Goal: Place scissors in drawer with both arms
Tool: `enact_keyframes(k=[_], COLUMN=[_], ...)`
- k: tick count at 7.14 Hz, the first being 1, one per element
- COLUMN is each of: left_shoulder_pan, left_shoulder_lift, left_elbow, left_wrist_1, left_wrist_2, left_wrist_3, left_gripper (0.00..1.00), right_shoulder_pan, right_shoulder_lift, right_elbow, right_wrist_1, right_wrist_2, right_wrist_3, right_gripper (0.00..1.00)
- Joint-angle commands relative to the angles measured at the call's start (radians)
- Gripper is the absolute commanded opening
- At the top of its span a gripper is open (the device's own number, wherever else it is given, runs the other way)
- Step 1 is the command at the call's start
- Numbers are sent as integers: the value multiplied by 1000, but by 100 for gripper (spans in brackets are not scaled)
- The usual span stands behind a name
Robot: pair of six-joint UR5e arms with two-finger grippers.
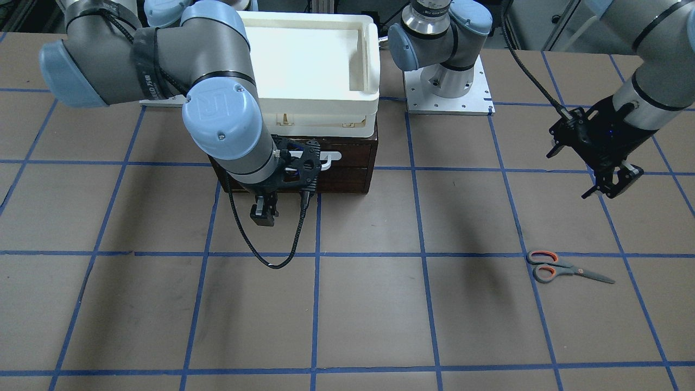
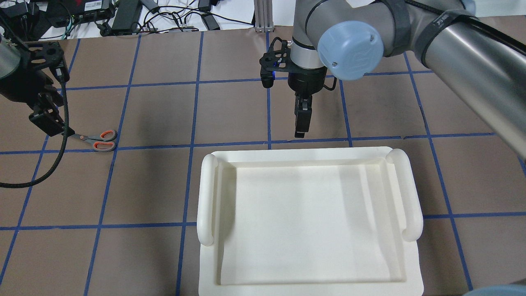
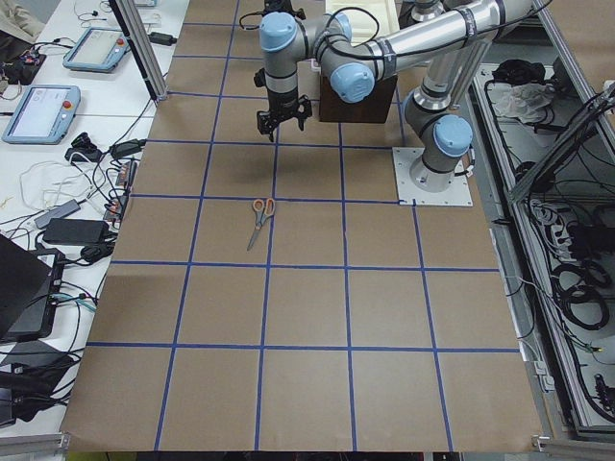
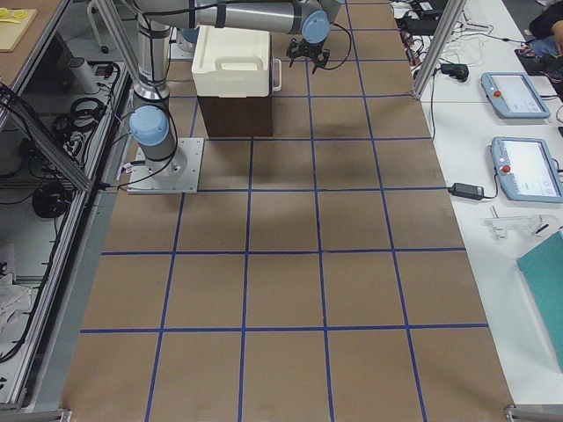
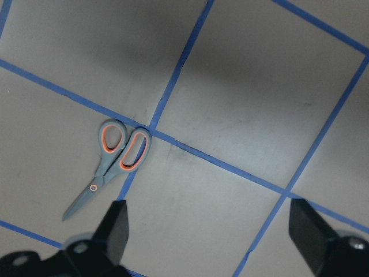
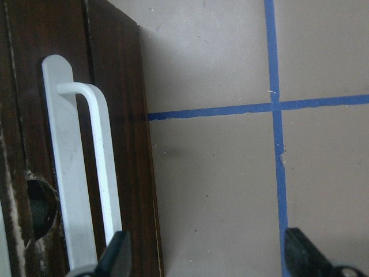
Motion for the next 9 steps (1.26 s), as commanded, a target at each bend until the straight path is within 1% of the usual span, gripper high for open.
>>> enact_keyframes(k=[1, 2, 3, 4, 5, 6, 7, 8, 9], left_shoulder_pan=[42, 42, 42, 48, 51, 51, 58, 79, 82], left_shoulder_lift=[-95, -138, -175, -201, -229, -255, -272, -302, -330], left_elbow=[-1, 8, 10, 11, 8, 10, 11, 13, 13], left_wrist_1=[98, 140, 173, 189, 189, 213, 242, 287, 346], left_wrist_2=[1, 14, 68, 73, 71, 71, 77, 76, 76], left_wrist_3=[250, 325, 386, 514, 567, 572, 628, 664, 670], left_gripper=[98, 99, 99, 99, 99, 100, 100, 100, 100], right_shoulder_pan=[9, 10, 12, 12, 12, 12, 27, 43, 46], right_shoulder_lift=[26, 29, 31, 34, 36, 39, 49, 57, 63], right_elbow=[-2, -2, -3, -2, -2, 1, 1, 3, 3], right_wrist_1=[10, 14, 43, 49, 69, 83, 83, 83, 82], right_wrist_2=[-8, -12, -1, 1, 1, 4, 5, 2, 2], right_wrist_3=[-117, -160, -135, -103, -101, -99, -80, -28, -29], right_gripper=[94, 93, 93, 94, 93, 93, 93, 92, 92])
